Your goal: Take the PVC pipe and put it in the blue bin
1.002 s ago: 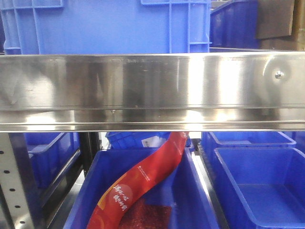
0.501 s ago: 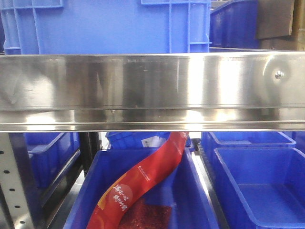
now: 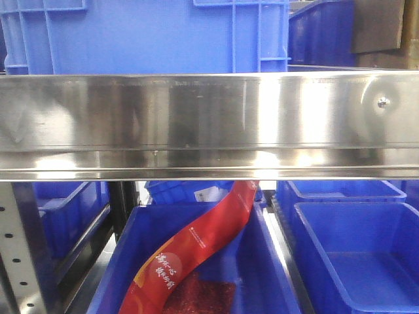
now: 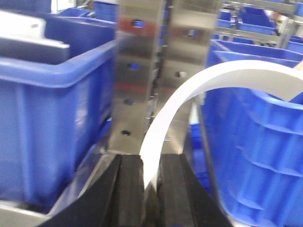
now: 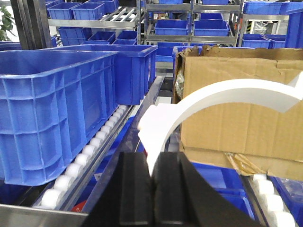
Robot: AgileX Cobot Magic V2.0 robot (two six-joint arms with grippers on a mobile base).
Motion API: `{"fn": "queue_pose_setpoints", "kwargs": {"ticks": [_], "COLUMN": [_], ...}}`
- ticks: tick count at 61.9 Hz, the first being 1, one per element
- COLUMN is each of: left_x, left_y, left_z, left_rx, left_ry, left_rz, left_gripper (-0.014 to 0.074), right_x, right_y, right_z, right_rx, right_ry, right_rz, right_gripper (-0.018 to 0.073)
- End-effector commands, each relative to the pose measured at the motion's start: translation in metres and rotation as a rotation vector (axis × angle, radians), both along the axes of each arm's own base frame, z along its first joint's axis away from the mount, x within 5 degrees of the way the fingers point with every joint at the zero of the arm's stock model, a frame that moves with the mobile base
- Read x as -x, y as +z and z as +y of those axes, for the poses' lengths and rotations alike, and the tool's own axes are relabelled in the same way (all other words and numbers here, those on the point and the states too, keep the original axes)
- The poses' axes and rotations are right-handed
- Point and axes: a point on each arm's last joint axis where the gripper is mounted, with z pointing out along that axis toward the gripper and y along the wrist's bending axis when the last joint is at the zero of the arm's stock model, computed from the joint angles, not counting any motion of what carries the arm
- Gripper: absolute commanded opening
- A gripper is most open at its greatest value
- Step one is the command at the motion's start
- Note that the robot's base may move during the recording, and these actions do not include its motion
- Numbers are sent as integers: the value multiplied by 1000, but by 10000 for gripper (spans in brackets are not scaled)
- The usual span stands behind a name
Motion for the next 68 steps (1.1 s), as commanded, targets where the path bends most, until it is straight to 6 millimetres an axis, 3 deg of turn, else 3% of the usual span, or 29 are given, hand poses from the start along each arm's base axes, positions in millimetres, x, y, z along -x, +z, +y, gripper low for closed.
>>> {"fn": "queue_pose_setpoints", "kwargs": {"ticks": [1,18,30,42,68], "left_x": [1,2,5,1,-4], "left_y": [4,7,19,29,44], "left_z": [-3,-7,-7,-7,-16], "left_rx": [-36,-69,-94,-93,7], "left_ry": [-34,-75,-69,-69,-150], "left_rz": [-36,-26,-14,-28,-90], "left_gripper": [-111,-111,-111,-111,-111], "right_x": [0,1,2,9,-17], "right_y": [4,8,12,41,74], "right_z": [-1,0,1,2,9], "right_rx": [9,-59,-81,-77,-172], "right_ry": [-14,3,11,23,98], "right_rz": [-46,-79,-90,-143,-57], "right_gripper": [-162,-162,-162,-162,-162]}}
